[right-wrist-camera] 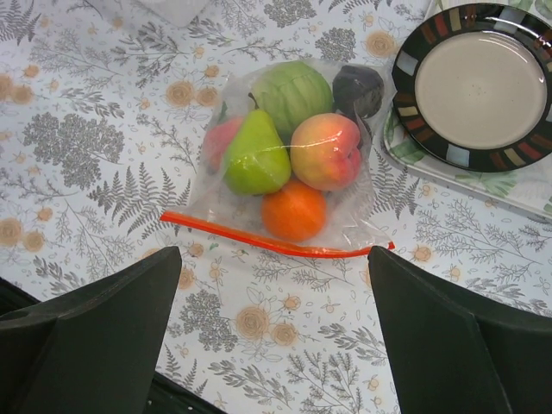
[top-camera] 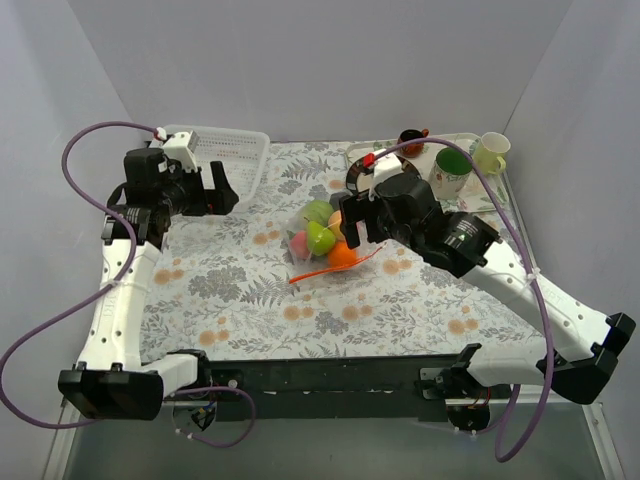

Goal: Open the zip-top bag and remove the fake food

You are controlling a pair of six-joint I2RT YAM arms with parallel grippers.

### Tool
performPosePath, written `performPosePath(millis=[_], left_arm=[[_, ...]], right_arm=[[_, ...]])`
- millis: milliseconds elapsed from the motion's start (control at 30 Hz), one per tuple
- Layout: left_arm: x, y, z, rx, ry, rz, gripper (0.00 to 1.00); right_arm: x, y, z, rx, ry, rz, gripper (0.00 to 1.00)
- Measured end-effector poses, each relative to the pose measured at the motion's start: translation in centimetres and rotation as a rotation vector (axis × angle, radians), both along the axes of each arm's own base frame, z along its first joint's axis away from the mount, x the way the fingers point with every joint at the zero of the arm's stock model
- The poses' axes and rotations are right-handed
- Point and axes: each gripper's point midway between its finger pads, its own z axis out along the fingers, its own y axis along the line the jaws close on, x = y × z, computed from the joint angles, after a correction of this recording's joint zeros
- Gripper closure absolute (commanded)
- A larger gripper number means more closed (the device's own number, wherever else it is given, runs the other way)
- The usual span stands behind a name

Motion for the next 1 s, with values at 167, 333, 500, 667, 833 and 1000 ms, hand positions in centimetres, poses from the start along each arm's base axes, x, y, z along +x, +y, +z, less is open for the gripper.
performPosePath(millis=[167,333,500,667,833,1000], left_arm=[[3.7,0.2,-0.6,-0.014,-0.004,0.038,0.02],[9.3,-0.1,-2.4,-0.036,0.006,0.059,0.02],[14.2,-1.5,-6.8,0.014,0.04,0.068,0.02],[16.3,-4.6,-10.8,0.079,0.06,0.038,0.02],[18.2,-5.4,-14.3,0.139,0.081,0.046,0.02],[19.6,-5.1,-16.9,0.21,0.082,0.089,0.02]], right_arm=[[0.2,0.1,-1.5,-0.031,0.007,0.006,0.02],[0.5,-0.6,-6.4,-0.104,0.023,-0.016,0.02],[-0.4,-3.6,-12.2,-0.171,0.073,-0.12,0.02],[-1.0,-6.2,-15.1,-0.121,0.096,-0.25,0.02],[-0.2,-7.5,-17.2,-0.003,0.154,-0.362,0.02],[0.7,-7.8,-19.1,0.128,0.234,-0.416,0.03]])
